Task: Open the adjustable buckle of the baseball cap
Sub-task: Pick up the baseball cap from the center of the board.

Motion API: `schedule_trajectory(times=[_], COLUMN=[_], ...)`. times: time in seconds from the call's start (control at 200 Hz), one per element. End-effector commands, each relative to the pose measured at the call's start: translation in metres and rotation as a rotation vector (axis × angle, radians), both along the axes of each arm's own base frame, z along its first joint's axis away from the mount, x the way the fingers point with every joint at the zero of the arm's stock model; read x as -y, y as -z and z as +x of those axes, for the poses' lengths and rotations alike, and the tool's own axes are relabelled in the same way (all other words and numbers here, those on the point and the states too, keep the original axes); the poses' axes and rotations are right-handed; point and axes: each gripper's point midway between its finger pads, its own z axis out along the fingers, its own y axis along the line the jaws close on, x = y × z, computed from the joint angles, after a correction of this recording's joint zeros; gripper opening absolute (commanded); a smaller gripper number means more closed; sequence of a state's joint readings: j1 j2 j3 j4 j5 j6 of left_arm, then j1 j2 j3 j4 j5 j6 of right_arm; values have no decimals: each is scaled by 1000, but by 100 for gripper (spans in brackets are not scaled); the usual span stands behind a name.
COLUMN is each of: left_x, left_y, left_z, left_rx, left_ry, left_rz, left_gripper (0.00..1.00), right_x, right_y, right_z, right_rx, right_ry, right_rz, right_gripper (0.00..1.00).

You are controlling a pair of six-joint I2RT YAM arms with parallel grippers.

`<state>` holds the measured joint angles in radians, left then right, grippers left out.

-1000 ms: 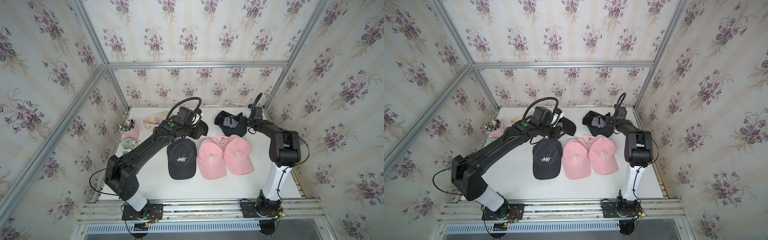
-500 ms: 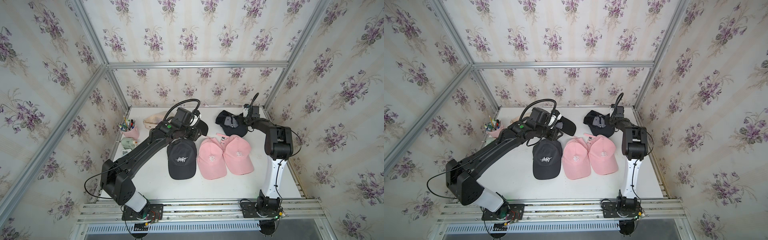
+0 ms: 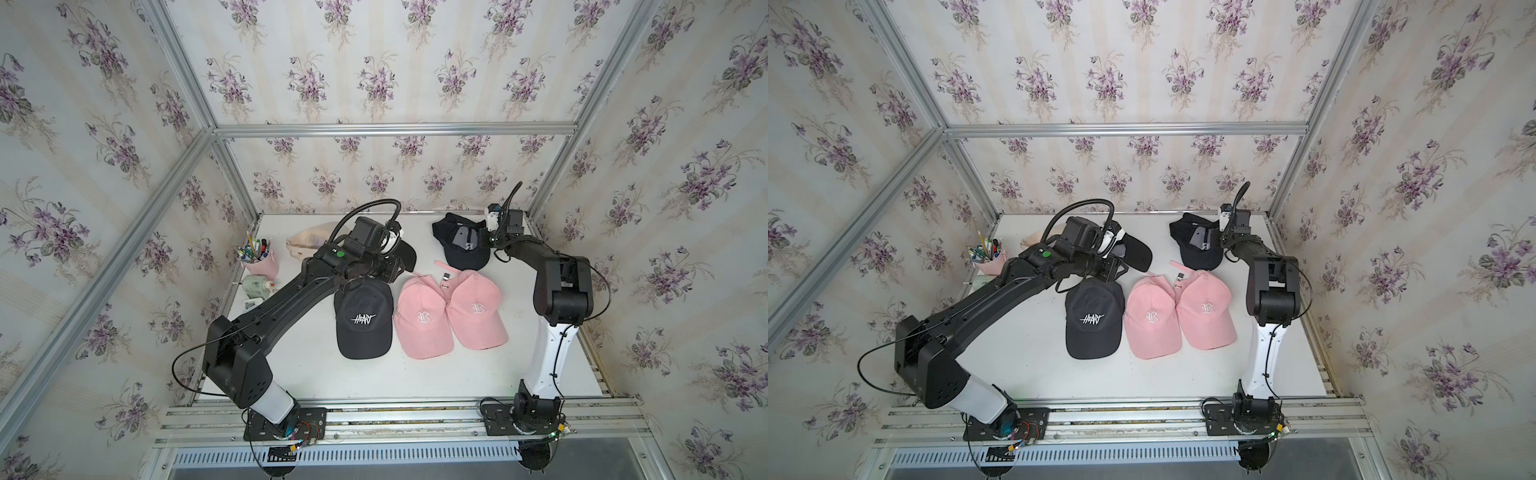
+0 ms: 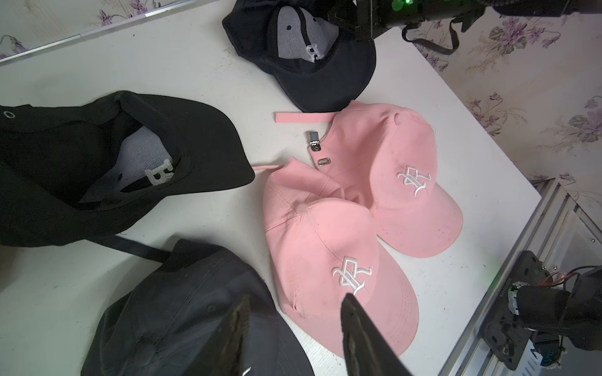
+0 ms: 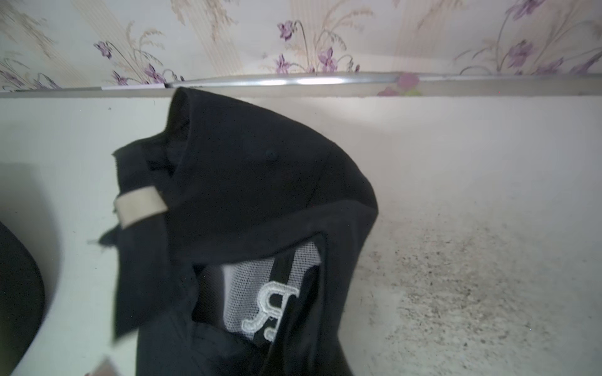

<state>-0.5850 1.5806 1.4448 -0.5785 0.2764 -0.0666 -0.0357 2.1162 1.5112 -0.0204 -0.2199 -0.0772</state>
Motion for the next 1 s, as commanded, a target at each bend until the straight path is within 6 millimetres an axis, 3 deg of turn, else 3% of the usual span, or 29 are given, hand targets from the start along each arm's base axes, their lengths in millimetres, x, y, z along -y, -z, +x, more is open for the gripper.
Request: schedule_trajectory(times=[0.0, 0.385, 0.615, 0.794, 0.994], left_x=[2, 0, 10, 21, 27], left_y=[-9, -31, -51, -73, -92], left_z=[4, 9, 20, 28, 35], left_rx=[37, 172, 277, 398, 522], left_ry=[2, 31, 63, 101, 138], left_rz=[-20, 1, 20, 26, 61], left_gripper=[48, 50, 54, 54, 60], right_x=[1, -9, -18, -35, -69], right_y=[-25, -101, -158, -196, -227], right_z=[5, -6, -21, -42, -79], right_rx=[66, 196, 292, 331, 359], right_ry=[1, -15, -40, -74, -146], right_rz=[-6, 27, 10, 10, 1], right_gripper=[2, 0, 0, 0, 0])
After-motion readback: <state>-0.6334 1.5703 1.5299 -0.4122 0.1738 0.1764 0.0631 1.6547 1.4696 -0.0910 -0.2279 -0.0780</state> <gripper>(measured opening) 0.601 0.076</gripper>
